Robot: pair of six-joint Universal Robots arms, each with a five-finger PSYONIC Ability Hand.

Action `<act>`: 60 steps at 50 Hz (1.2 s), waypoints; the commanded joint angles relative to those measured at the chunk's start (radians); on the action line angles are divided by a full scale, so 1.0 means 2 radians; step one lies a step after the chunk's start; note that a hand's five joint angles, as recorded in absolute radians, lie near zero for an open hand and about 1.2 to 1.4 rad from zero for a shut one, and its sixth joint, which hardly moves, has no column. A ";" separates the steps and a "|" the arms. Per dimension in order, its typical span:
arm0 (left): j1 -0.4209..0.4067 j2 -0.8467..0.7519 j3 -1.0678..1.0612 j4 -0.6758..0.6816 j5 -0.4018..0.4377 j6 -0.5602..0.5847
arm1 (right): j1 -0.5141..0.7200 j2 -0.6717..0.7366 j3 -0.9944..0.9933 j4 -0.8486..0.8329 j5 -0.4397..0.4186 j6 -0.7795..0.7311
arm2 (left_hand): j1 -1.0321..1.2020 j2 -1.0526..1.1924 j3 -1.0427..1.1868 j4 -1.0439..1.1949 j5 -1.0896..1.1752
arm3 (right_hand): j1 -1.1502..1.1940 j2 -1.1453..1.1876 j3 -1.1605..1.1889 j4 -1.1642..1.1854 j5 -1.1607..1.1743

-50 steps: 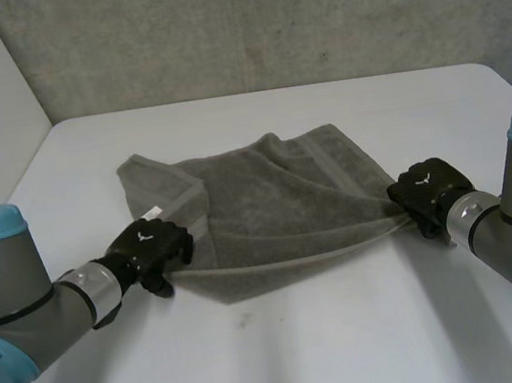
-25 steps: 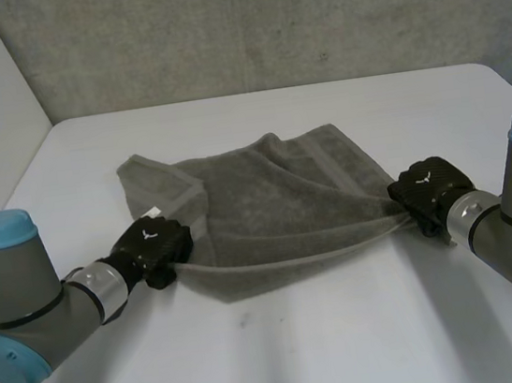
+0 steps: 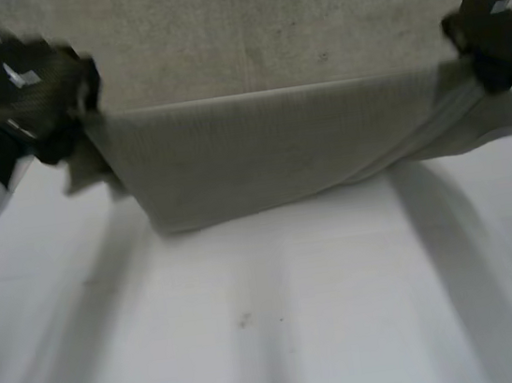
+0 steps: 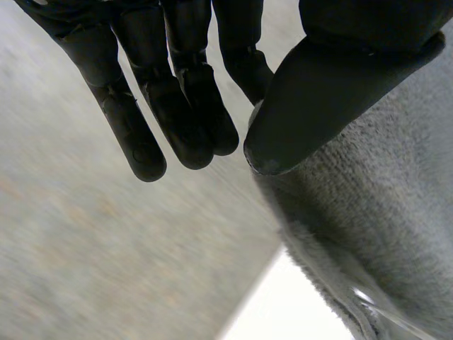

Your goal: Fold the towel.

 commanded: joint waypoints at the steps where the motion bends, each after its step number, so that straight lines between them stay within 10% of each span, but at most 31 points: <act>1: 0.000 0.052 0.067 -0.092 -0.016 0.005 | 0.002 -0.014 -0.120 0.093 0.003 0.000 | 0.103 0.089 0.090 0.090 0.093 | 0.031 0.031 0.252 0.208 0.014; 20: -0.017 -0.292 0.267 -0.142 -0.075 0.044 | 0.034 0.269 -0.318 0.149 0.021 -0.003 | 0.103 0.089 0.090 0.090 0.093 | 0.031 0.031 0.252 0.208 0.014; 30: -0.039 -0.401 0.555 -0.098 -0.111 0.009 | 0.056 0.361 -0.512 -0.015 0.071 -0.001 | 0.103 0.089 0.090 0.090 0.093 | 0.031 0.031 0.252 0.208 0.014; 34: -0.040 -0.371 0.607 -0.042 -0.125 -0.087 | 0.059 0.330 -0.545 -0.090 0.075 0.000 | 0.103 0.089 0.090 0.090 0.093 | 0.031 0.031 0.252 0.208 0.014; 49: -0.019 -0.295 0.424 -0.066 -0.122 -0.156 | 0.059 0.275 -0.387 -0.013 0.061 0.016 | 0.103 0.089 0.090 0.090 0.093 | 0.031 0.031 0.252 0.208 0.014; 60: -0.017 -0.312 0.134 -0.002 -0.122 -0.001 | 0.056 0.310 -0.107 -0.085 -0.005 -0.011 | 0.103 0.089 0.090 0.090 0.093 | 0.031 0.031 0.252 0.208 0.014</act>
